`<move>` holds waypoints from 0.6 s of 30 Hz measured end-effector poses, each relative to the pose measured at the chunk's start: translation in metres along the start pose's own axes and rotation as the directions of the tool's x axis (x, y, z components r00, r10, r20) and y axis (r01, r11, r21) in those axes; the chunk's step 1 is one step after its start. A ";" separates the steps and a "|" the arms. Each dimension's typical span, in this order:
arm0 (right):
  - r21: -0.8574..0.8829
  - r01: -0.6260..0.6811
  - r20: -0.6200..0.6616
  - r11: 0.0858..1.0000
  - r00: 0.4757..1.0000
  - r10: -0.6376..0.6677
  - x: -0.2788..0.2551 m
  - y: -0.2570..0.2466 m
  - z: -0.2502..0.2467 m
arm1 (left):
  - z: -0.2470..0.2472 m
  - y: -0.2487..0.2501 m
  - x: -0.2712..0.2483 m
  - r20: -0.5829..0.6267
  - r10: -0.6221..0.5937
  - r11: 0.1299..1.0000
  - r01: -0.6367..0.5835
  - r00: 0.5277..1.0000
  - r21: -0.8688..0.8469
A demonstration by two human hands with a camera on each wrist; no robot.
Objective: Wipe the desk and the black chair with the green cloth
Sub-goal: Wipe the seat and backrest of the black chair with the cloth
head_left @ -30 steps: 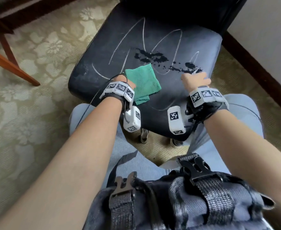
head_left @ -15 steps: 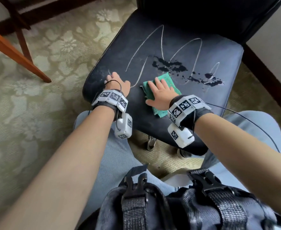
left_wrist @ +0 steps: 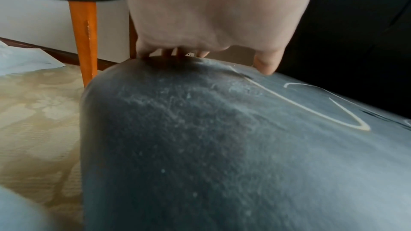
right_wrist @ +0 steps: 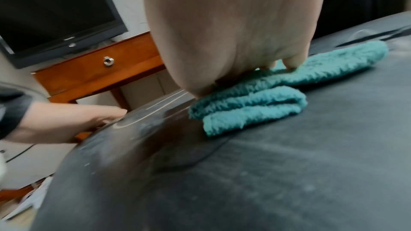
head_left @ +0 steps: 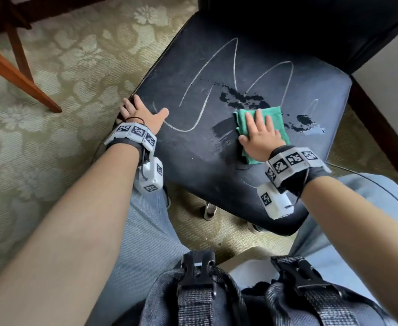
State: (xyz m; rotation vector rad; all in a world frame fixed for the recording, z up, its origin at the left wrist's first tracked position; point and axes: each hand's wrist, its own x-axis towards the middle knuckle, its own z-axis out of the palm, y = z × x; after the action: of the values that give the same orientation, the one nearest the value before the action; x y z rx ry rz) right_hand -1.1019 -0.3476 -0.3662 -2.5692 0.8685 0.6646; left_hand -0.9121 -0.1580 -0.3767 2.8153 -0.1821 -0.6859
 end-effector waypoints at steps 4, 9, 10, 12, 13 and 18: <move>0.048 -0.095 0.005 0.994 0.996 0.095 0.000 0.014 -0.005 | -0.001 0.000 -0.007 0.015 0.009 0.997 -0.010 1.000 0.080; 0.112 -0.120 0.018 0.986 0.993 0.119 0.000 0.015 -0.008 | -0.006 0.001 -0.019 0.051 -0.020 0.991 0.013 0.998 0.133; 0.132 -0.123 0.018 0.984 0.992 0.122 0.000 0.016 -0.009 | -0.005 0.001 -0.023 0.064 -0.027 0.989 0.017 0.998 0.150; 0.165 -0.127 0.020 0.978 0.992 0.125 0.000 0.019 -0.009 | -0.003 0.001 -0.031 0.075 -0.040 0.985 0.027 0.996 0.171; 0.177 -0.127 0.021 0.976 0.992 0.126 -0.001 0.020 -0.009 | -0.004 0.001 -0.036 0.086 -0.050 0.984 0.035 0.995 0.174; 0.220 -0.120 -0.034 0.968 0.991 0.130 0.000 0.027 -0.005 | -0.003 0.002 -0.040 0.235 -0.081 0.990 0.050 0.969 0.133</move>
State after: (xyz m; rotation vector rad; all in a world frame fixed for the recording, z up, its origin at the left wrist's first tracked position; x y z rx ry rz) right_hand -1.1177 -0.3700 -0.3664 -2.3580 1.0639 0.5123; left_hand -0.9458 -0.1524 -0.3562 2.8600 -0.1805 -1.0672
